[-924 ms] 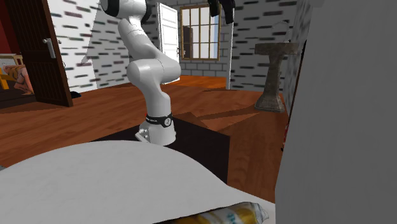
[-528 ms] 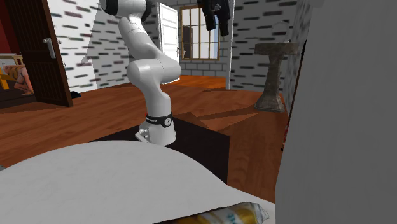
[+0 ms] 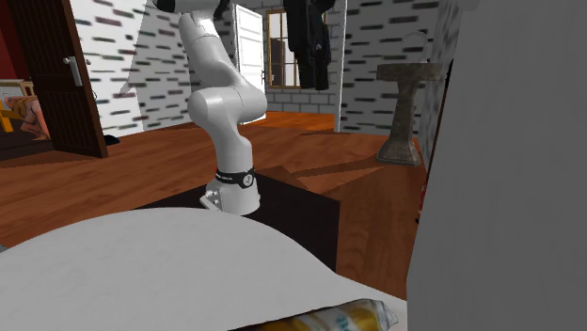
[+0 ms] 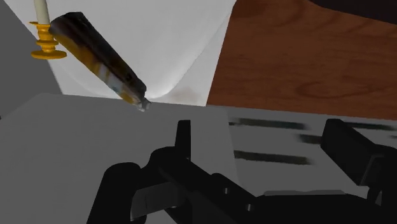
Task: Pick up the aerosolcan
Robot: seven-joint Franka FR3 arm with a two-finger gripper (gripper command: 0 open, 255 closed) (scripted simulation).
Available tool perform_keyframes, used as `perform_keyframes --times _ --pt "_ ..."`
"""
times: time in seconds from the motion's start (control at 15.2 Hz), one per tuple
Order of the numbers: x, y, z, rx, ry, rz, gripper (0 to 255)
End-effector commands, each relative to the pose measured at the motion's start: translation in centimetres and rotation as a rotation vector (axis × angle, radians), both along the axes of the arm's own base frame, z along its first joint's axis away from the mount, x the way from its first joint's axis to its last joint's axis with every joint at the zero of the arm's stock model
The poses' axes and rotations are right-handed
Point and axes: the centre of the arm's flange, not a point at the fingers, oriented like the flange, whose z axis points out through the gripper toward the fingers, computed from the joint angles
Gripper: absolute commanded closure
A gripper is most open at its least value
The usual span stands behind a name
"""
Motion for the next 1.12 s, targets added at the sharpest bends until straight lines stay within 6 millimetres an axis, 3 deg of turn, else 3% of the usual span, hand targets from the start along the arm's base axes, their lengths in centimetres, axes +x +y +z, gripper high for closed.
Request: perform_keyframes --times 0.0,1.06 --pt "1.0 -1.5 -2.1 -0.007 0.017 0.046 0" --pt "12.0 -13.6 -16.4 -0.053 0.152 0.381 0"
